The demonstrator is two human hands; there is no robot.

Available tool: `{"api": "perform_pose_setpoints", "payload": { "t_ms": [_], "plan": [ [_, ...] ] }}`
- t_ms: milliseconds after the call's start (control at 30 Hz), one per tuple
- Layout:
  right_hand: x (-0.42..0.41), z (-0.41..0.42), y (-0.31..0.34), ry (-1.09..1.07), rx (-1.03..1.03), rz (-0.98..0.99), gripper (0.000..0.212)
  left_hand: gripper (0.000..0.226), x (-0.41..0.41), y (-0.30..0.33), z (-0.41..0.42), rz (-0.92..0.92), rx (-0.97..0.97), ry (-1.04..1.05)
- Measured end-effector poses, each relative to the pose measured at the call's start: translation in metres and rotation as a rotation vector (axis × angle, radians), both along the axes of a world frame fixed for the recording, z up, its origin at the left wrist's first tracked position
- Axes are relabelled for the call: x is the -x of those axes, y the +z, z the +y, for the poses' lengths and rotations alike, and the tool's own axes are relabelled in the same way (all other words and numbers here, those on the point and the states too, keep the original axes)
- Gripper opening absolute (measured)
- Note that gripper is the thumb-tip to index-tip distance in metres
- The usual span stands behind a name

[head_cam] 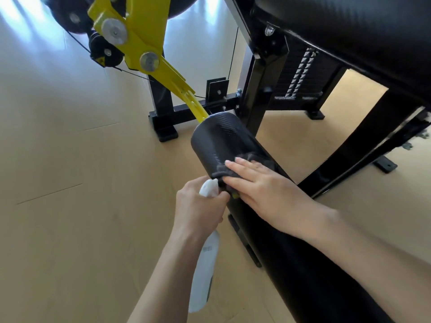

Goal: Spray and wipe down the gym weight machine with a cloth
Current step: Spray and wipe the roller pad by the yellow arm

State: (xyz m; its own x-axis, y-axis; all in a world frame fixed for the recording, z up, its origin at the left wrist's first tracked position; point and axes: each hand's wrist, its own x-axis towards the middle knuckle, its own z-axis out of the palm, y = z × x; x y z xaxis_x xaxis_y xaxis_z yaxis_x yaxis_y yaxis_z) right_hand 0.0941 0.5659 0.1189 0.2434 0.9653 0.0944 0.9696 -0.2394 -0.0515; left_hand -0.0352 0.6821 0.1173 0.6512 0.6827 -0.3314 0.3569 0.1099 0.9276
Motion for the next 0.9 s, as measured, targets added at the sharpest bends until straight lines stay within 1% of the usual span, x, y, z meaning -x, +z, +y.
{"api": "perform_pose_setpoints", "payload": {
  "t_ms": [33,100,133,200,267,367,467,533,567,633,767,833,900],
  "plan": [
    [-0.01,0.022,0.004,0.009,0.041,0.013,0.041,0.033,-0.001,0.0,0.0,0.007,0.0,-0.002],
    [-0.03,0.067,0.014,0.021,0.095,0.028,0.042,0.018,-0.003,-0.003,0.0,0.023,-0.018,-0.01],
    [-0.037,0.088,0.017,0.021,0.117,0.023,0.042,0.015,-0.005,-0.003,0.0,0.036,-0.026,-0.011],
    [-0.044,0.118,0.017,0.024,0.162,-0.03,0.041,0.019,-0.007,-0.004,-0.001,0.044,-0.024,-0.018],
    [-0.044,0.123,0.012,0.031,0.156,-0.068,0.04,0.022,-0.009,-0.006,-0.003,0.043,0.007,-0.016],
    [-0.033,0.076,0.006,-0.004,0.076,-0.05,0.043,0.008,-0.012,-0.005,-0.003,0.026,0.045,-0.007],
    [-0.006,0.001,0.001,-0.015,-0.06,-0.021,0.043,0.007,-0.013,-0.008,0.0,0.005,0.055,-0.007],
    [0.004,-0.028,-0.004,0.003,-0.065,-0.006,0.044,0.014,-0.014,-0.01,0.001,0.001,0.028,-0.003],
    [-0.001,-0.029,-0.003,0.032,-0.066,-0.011,0.043,0.016,-0.015,-0.011,0.002,0.001,0.019,-0.001],
    [-0.021,-0.006,0.003,0.064,-0.037,0.037,0.041,0.017,-0.016,-0.011,0.002,0.003,0.002,-0.005],
    [-0.073,0.079,0.015,0.036,0.034,0.17,0.039,0.021,-0.018,-0.012,0.003,0.006,-0.018,0.006],
    [-0.091,0.117,0.016,-0.007,-0.001,0.231,0.039,0.023,-0.02,-0.013,0.004,-0.003,-0.014,0.034],
    [-0.096,0.136,0.018,-0.081,-0.061,0.303,0.04,0.023,-0.022,-0.013,0.003,-0.004,-0.021,0.048]
  ]
}}
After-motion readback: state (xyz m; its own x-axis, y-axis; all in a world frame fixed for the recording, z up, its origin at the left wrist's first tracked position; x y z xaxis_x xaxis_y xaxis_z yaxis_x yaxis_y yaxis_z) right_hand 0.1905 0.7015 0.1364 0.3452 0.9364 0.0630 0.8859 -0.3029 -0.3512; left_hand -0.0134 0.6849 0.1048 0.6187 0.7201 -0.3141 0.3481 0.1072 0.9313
